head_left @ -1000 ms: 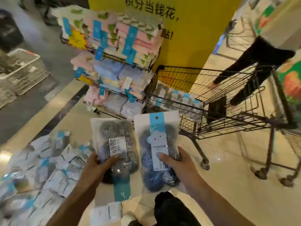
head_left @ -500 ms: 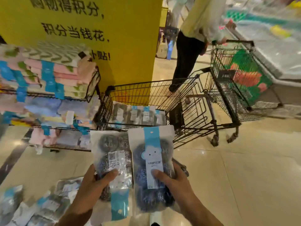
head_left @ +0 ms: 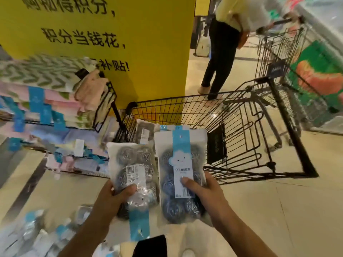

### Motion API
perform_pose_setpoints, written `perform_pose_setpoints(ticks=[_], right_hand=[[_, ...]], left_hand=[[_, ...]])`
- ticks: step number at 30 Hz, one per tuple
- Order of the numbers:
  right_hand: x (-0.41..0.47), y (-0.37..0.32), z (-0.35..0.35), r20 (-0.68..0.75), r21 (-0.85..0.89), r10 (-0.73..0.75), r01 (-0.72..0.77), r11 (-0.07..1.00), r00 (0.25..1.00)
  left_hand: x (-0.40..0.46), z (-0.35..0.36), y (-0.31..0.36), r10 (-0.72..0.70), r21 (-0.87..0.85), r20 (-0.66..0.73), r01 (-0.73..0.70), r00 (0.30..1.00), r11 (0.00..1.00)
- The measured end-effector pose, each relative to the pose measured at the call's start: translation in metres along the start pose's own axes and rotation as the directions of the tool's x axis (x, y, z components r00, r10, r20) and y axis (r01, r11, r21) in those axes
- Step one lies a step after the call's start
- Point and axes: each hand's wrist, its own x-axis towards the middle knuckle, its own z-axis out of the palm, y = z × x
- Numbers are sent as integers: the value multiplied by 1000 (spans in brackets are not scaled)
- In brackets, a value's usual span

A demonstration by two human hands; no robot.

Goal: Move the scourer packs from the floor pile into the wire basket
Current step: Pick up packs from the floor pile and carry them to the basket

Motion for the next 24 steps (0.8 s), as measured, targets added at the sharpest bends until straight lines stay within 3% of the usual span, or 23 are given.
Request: perform_pose_setpoints(ticks=[14, 24], right_hand=[[172, -70, 63, -102, -20, 45, -47, 999, 994], [317, -46, 43, -165, -48, 135, -145, 988, 977]], left_hand=[[240, -5, 74, -142, 161, 129, 121, 981, 980], [368, 28, 17, -257, 219, 53, 240, 965, 946]])
